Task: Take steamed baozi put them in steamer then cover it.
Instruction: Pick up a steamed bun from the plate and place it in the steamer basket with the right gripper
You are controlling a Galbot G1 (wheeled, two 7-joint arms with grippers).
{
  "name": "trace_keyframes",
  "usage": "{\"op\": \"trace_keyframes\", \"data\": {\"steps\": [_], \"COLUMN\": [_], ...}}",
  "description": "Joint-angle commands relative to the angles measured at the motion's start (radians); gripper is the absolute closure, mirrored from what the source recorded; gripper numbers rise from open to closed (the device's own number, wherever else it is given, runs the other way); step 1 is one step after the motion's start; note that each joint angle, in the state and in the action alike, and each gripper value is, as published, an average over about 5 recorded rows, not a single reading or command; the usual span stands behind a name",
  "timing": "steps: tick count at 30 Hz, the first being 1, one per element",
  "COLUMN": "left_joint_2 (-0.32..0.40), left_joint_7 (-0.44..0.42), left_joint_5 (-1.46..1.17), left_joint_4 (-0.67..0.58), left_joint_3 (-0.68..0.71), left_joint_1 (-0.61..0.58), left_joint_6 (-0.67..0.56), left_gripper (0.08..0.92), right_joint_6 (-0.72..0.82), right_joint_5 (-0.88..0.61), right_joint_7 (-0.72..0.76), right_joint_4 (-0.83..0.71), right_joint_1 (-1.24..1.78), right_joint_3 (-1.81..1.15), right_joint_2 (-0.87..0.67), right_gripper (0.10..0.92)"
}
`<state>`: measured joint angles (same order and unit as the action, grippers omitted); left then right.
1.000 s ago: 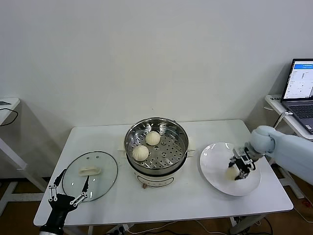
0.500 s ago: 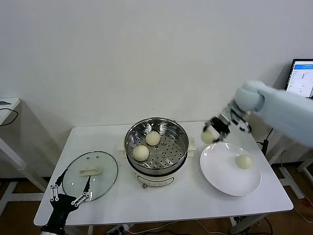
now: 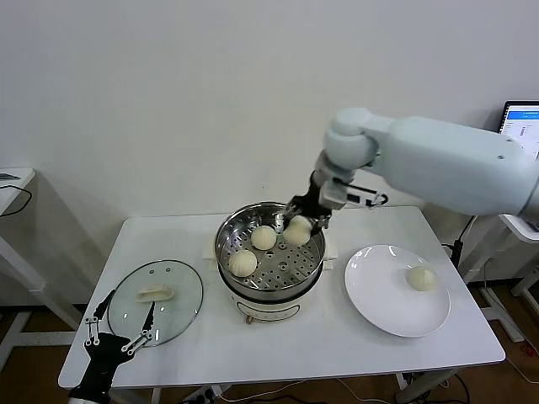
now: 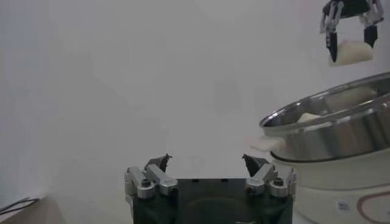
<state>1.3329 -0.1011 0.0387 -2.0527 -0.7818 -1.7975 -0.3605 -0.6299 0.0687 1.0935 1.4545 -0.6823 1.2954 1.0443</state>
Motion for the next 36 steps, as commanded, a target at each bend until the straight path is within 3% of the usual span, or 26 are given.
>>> {"op": "trace_keyframes", "data": {"steps": [1,12,36], "left_joint_2": [-0.001,0.001,0.009], "left_joint_7": [0.0,-0.001,0.008], "left_joint_5": [-0.002,-0.004,-0.006], "left_joint_4": [0.002,0.001,0.012], "left_joint_3": [-0.002,-0.005,-0.007], "left_joint_1": [0.0,-0.001,0.0], "left_joint_6": [-0.001,-0.007,-0.018], "left_gripper": [0.177,0.177,0.177], "right_joint_6": [-0.141,-0.202,-0.188], "right_joint_5": [0.137,0.234,0.242], "right_joint_7": [-0.028,-0.039,-0.019], "right_joint_4": [0.034,-0.012,-0.018], "right_joint_1": [0.047,0.116,0.161], "right_joint_3": [0.029,0.003,0.012], "right_joint_2": [0.091,0.12,0.146], "right_gripper": [0.373,0.361,0.308]}}
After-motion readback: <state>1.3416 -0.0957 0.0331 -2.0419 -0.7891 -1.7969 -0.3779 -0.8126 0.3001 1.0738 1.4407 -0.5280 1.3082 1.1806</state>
